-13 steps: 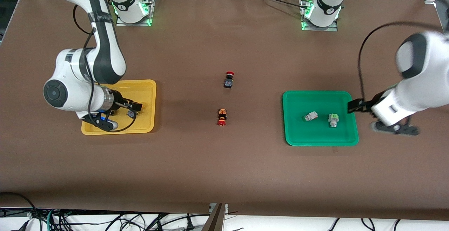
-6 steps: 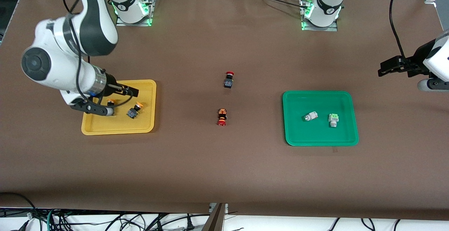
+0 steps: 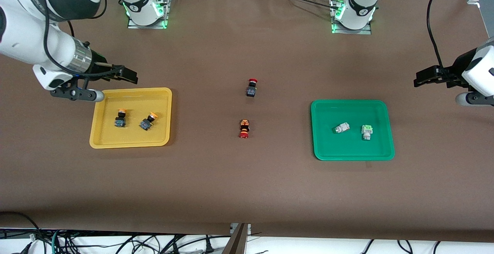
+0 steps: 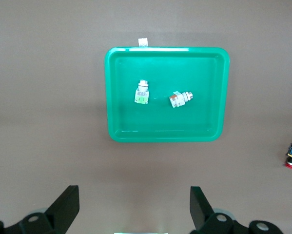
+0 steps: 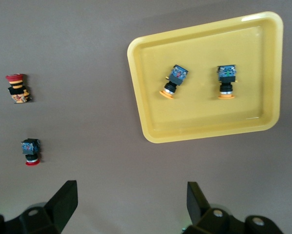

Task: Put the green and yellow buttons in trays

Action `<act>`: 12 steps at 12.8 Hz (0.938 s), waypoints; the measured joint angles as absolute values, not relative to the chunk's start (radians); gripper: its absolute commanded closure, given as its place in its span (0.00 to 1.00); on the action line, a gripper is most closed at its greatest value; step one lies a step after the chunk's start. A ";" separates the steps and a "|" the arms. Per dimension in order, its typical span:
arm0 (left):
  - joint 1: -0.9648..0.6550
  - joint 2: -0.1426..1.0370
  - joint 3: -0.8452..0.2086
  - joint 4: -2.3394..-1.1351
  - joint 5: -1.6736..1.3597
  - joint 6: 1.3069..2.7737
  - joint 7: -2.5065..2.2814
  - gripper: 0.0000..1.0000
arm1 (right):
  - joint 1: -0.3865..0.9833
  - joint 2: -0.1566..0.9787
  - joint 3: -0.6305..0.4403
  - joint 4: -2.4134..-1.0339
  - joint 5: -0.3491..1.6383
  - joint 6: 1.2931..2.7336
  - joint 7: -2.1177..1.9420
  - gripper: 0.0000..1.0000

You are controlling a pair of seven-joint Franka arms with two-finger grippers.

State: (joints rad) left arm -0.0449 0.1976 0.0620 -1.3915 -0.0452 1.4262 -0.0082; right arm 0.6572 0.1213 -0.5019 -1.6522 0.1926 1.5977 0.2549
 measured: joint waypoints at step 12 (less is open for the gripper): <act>-0.039 0.218 0.064 -1.377 -0.045 1.425 -0.009 0.00 | 0.247 0.020 -0.092 -1.649 0.033 1.539 0.156 0.01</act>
State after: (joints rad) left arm -0.0389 0.2181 0.0637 -1.3767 -0.0452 1.4253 -0.0087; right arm 0.2468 0.0198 -0.0923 -1.6486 0.0327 1.5387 0.1559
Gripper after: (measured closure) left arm 0.000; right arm 0.004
